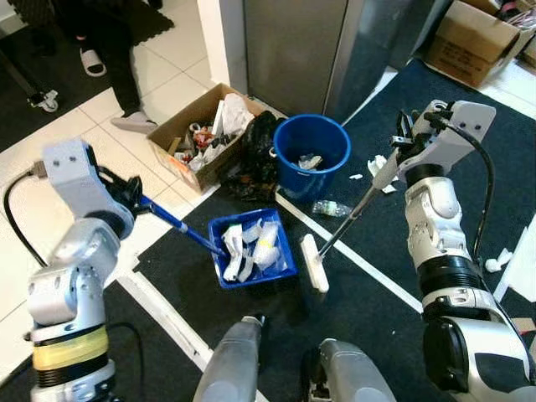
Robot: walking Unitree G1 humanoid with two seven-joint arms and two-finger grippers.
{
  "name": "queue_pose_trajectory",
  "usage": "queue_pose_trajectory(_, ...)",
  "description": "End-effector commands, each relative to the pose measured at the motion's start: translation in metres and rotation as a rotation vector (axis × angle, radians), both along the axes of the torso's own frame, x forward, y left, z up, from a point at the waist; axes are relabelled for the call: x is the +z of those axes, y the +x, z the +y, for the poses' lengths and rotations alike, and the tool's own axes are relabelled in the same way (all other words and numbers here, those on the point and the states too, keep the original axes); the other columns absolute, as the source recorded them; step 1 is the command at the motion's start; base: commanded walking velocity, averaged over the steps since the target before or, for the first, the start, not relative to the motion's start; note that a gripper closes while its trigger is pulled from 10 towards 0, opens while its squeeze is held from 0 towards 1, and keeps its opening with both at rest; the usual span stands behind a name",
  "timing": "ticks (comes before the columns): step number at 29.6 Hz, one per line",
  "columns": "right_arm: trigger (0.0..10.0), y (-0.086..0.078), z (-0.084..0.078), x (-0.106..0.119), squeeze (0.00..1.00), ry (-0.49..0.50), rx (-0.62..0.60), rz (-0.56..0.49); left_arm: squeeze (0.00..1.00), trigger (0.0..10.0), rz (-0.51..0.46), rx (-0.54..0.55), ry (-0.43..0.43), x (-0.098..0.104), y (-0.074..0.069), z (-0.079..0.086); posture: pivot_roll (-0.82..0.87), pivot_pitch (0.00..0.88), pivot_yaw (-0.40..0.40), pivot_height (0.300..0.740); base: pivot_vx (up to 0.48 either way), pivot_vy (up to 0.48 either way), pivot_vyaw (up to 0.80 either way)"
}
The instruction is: Sweep floor
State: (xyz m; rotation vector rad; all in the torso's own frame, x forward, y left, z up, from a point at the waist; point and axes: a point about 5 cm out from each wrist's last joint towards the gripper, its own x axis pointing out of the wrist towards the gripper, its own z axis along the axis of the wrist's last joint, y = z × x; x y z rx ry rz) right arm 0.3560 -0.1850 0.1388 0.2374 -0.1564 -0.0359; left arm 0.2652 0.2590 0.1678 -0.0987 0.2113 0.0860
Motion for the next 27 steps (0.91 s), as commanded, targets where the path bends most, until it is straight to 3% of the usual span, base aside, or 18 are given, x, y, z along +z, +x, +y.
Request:
queue_pose_trajectory(1, 10.0, 0.004, -0.003, 0.02, 0.0, 0.019, -0.021, -0.073, 0.0, 10.0, -0.128, -0.006, 0.08, 0.032, 0.003, 0.004, 0.08, 0.056, -0.017, 0.74, 0.0, 0.0, 0.0)
queue_pose_trajectory(2, 10.0, 0.004, -0.003, 0.02, 0.0, 0.019, -0.021, -0.073, 0.0, 10.0, -0.128, -0.006, 0.08, 0.032, 0.003, 0.004, 0.08, 0.056, -0.017, 0.74, 0.0, 0.0, 0.0)
queue_pose_trajectory(5, 10.0, 0.005, -0.003, 0.024, 0.0, 0.024, -0.033, -0.086, 0.0, 10.0, -0.206, -0.095, 0.193, 0.055, 0.006, -0.006, 0.08, 0.055, -0.017, 0.74, 0.0, 0.0, 0.0)
queue_pose_trajectory(6, 10.0, 0.005, -0.003, 0.024, 0.0, 0.024, -0.033, -0.086, 0.0, 10.0, -0.206, -0.095, 0.193, 0.055, 0.006, -0.006, 0.08, 0.055, -0.017, 0.74, 0.0, 0.0, 0.0)
queue_pose_trajectory(7, 10.0, 0.005, -0.002, 0.028, 0.0, 0.027, -0.035, -0.1, 0.0, 10.0, -0.29, -0.151, 0.171, 0.076, 0.007, -0.016, 0.08, 0.056, -0.018, 0.74, 0.0, 0.0, 0.0)
queue_pose_trajectory(10, 10.0, 0.005, -0.002, 0.03, 0.0, 0.029, -0.036, -0.108, 0.0, 10.0, -0.316, -0.158, 0.155, 0.082, 0.007, -0.018, 0.08, 0.056, -0.018, 0.74, 0.0, 0.0, 0.0)
queue_pose_trajectory(11, 10.0, 0.006, -0.002, 0.041, 0.0, 0.02, -0.036, -0.145, 0.0, 10.0, -0.385, -0.155, 0.105, 0.101, 0.009, -0.02, 0.08, 0.056, -0.018, 0.74, 0.0, 0.0, 0.0)
queue_pose_trajectory(16, 10.0, 0.009, -0.001, 0.056, 0.0, 0.007, -0.035, -0.189, 0.0, 10.0, -0.476, -0.221, 0.037, 0.125, 0.011, -0.031, 0.08, 0.054, -0.018, 0.74, 0.0, 0.0, 0.0)
queue_pose_trajectory(21, 10.0, 0.01, -0.006, 0.062, 0.0, 0.004, -0.054, -0.2, 0.0, 10.0, -0.537, -0.269, -0.074, 0.135, 0.011, -0.038, 0.08, 0.054, -0.018, 0.74, 0.0, 0.0, 0.0)
queue_pose_trajectory(24, 10.0, 0.01, -0.019, 0.057, 0.0, -0.012, -0.105, -0.168, 0.0, 10.0, -0.586, -0.242, -0.16, 0.142, 0.012, -0.033, 0.08, 0.051, -0.016, 0.74, 0.0, 0.0, 0.0)
queue_pose_trajectory(27, 10.0, 0.01, -0.024, 0.055, 0.0, -0.024, -0.121, -0.152, 0.0, 10.0, -0.596, -0.231, -0.185, 0.144, 0.012, -0.03, 0.08, 0.051, -0.016, 0.74, 0.0, 0.0, 0.0)
